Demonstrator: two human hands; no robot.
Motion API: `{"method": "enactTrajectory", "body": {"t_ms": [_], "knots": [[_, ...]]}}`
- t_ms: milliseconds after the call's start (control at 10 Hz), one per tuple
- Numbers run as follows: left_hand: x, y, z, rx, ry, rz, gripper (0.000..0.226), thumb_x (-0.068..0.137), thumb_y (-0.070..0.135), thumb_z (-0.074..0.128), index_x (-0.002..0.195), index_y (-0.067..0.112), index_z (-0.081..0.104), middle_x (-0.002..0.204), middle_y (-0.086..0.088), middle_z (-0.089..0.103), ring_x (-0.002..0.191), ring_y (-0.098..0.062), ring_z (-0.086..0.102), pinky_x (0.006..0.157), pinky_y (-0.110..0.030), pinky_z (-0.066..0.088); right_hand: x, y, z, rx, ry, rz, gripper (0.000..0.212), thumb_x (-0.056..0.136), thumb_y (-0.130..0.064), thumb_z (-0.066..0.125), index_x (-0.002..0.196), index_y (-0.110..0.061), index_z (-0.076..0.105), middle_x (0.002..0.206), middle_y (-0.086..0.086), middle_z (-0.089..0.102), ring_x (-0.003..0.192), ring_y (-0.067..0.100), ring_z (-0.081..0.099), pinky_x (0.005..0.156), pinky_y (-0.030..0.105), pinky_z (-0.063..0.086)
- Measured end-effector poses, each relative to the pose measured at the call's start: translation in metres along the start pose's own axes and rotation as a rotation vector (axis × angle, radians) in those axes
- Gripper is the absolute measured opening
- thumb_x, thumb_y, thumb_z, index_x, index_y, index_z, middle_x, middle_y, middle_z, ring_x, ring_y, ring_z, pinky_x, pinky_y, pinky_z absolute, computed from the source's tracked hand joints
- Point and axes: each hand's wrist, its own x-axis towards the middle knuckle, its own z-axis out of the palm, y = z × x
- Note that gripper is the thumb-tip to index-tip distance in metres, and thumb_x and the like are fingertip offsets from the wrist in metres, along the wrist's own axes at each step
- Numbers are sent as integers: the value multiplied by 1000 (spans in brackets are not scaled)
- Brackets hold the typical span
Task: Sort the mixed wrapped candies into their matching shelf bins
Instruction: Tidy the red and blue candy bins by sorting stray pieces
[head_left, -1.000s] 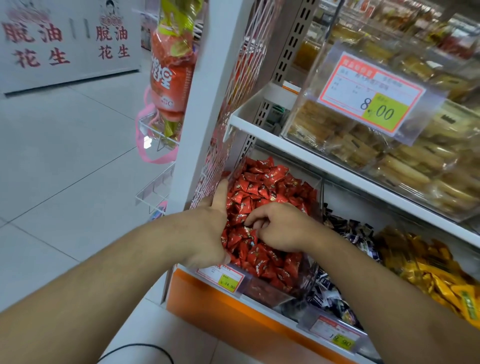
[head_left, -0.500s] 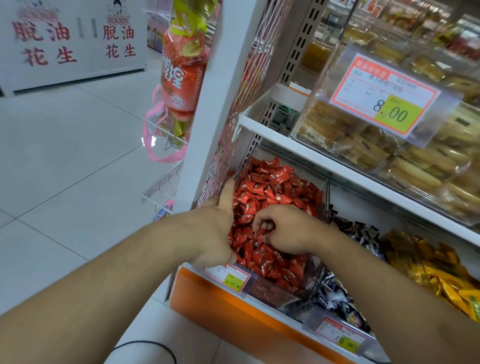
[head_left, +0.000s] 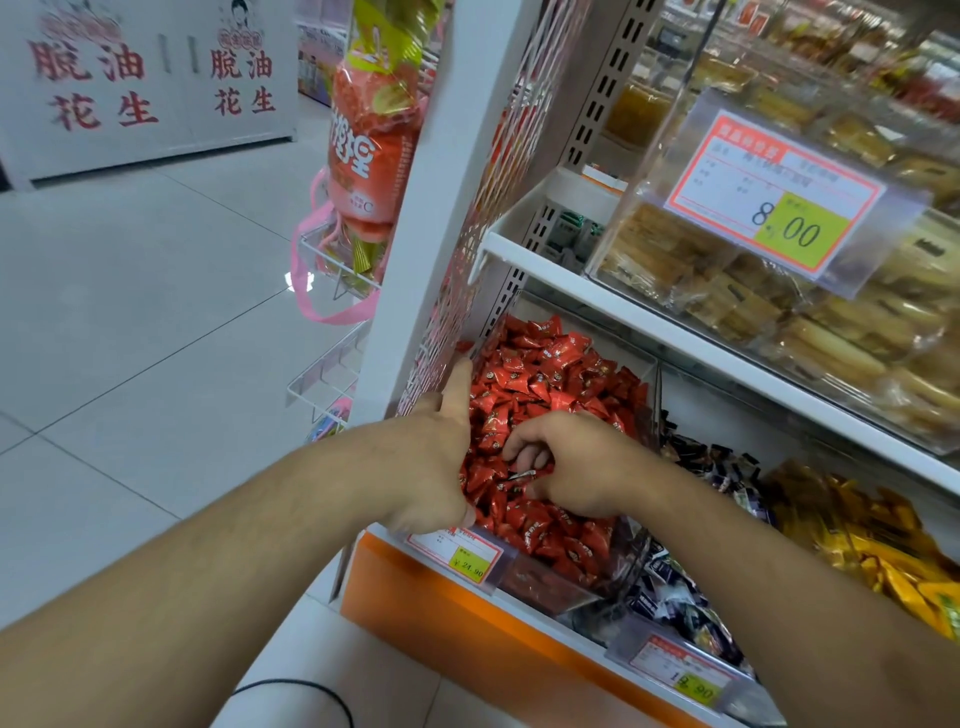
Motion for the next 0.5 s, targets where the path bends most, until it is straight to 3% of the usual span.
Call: {"method": "enactTrajectory", "body": {"t_ms": [100,200,300,500], "knots": [[9,-7,11,-22,8,18,123,91,37,75,157,20,-27,170,-7,4,134,-30,51,74,-25,45,-3,-1,-1,-27,56,-8,41,83,5,74,100,-32,78,92,-15,70,86,-1,65,80,23,60],[12,-10,13,-47,27,31,132,91,37,75,146,27,-45,171,-4,-4,136,-30,50,77,-28,49,-14,-7,-8,31,121,-24,32,87,-3,76,93,-35,80,90,-16,73,86,-5,66,79,21,60],[9,-9,12,-61,23,30,134,90,37,76,144,29,-47,171,-4,-7,140,-29,47,90,-30,49,-34,-13,-18,113,217,-48,23,92,-25,79,101,-46,77,94,-19,73,85,-3,68,74,18,58],[11,-10,12,-64,2,38,134,91,35,75,143,29,-47,171,-4,-11,140,-29,46,90,-29,47,-109,6,-32,298,523,10,23,96,-28,72,104,-49,71,92,-19,71,79,7,68,69,28,58]]}}
